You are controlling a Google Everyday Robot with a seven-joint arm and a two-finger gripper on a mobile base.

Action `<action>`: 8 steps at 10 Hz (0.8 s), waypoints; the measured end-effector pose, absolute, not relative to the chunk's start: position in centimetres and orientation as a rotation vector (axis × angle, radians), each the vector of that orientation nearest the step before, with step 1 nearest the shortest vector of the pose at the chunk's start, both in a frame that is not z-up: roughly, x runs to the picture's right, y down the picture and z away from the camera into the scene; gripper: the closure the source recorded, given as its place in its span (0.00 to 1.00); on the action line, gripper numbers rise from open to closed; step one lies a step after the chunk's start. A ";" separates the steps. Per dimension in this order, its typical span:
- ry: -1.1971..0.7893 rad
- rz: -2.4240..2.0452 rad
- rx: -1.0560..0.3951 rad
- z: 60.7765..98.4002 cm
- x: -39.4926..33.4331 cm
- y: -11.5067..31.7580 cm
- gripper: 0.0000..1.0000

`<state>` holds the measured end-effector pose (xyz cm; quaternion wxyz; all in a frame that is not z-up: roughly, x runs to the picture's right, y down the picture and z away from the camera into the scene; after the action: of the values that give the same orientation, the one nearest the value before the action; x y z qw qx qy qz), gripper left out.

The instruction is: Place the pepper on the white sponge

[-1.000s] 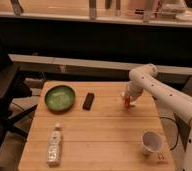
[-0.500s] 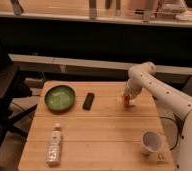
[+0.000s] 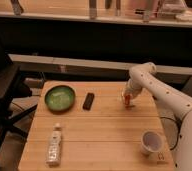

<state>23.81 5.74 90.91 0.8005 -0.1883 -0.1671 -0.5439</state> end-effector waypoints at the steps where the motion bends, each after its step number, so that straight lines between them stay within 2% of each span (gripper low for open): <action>1: -0.358 -1.165 -0.402 90.9 23.9 5.7 0.97; 8: -0.360 -1.157 -0.397 91.3 24.4 5.9 0.97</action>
<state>24.36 5.86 91.25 0.8034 -0.1855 -0.1682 -0.5403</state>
